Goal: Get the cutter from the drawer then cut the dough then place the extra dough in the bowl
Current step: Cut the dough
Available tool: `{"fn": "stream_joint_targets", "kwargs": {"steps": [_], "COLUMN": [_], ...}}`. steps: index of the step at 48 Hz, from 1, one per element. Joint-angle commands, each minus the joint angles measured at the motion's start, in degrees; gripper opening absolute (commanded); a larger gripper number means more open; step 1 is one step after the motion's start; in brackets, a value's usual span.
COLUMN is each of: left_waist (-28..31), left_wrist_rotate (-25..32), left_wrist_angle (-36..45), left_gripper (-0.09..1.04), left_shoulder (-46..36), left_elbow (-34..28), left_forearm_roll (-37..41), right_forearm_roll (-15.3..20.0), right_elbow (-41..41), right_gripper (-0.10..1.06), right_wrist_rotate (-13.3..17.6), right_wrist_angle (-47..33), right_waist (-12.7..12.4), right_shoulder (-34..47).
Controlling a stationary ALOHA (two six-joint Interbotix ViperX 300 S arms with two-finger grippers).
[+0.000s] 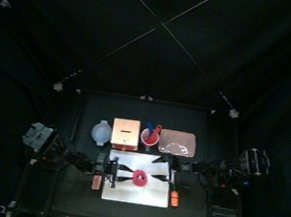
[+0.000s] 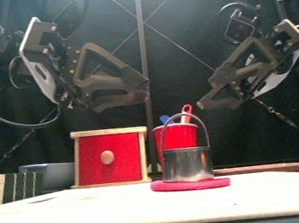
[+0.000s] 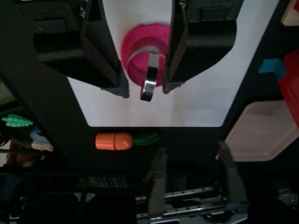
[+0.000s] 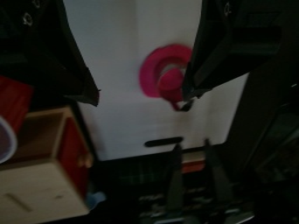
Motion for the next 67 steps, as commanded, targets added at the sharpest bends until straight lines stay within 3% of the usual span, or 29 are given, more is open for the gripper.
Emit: {"fn": "stream_joint_targets", "kwargs": {"steps": [1, 8, 22, 31, 39, 52, 67], "left_waist": [0.2, 0.2, 2.2, 3.8, 4.6, 5.5, 5.8], "left_wrist_rotate": [0.1, 0.4, 0.6, 0.6, 0.5, 0.6, 0.6], "left_wrist_angle": [-0.5, -0.3, 3.8, 4.9, 5.5, 13.2, 13.7], "left_gripper": [0.78, 0.78, 0.78, 0.77, 0.76, 0.76, 0.76], "left_shoulder": [0.1, 1.2, 2.6, 2.9, 2.9, 5.0, 4.9], "left_elbow": [-1.5, -1.8, -2.0, -2.1, -3.0, -7.4, -7.2], "left_forearm_roll": [0.1, 0.0, 1.0, 1.1, 2.2, 5.4, 5.5], "right_forearm_roll": [3.2, 7.6, 10.8, 14.3, 14.6, 14.9, 15.5], "right_elbow": [-2.3, -4.5, -9.7, -10.4, -10.3, -10.6, -12.4], "right_gripper": [1.04, 1.04, 1.04, 1.04, 1.04, 1.04, 1.03], "right_wrist_rotate": [0.1, -0.5, -0.5, -0.4, -0.5, -0.5, -0.4], "right_wrist_angle": [-2.4, -5.4, -5.6, -0.2, 3.2, 6.9, 11.7], "right_waist": [4.0, 7.8, 9.3, 9.4, 10.2, 10.5, 10.4], "right_shoulder": [3.3, 8.1, 12.6, 12.2, 9.5, 7.9, 8.3]}}
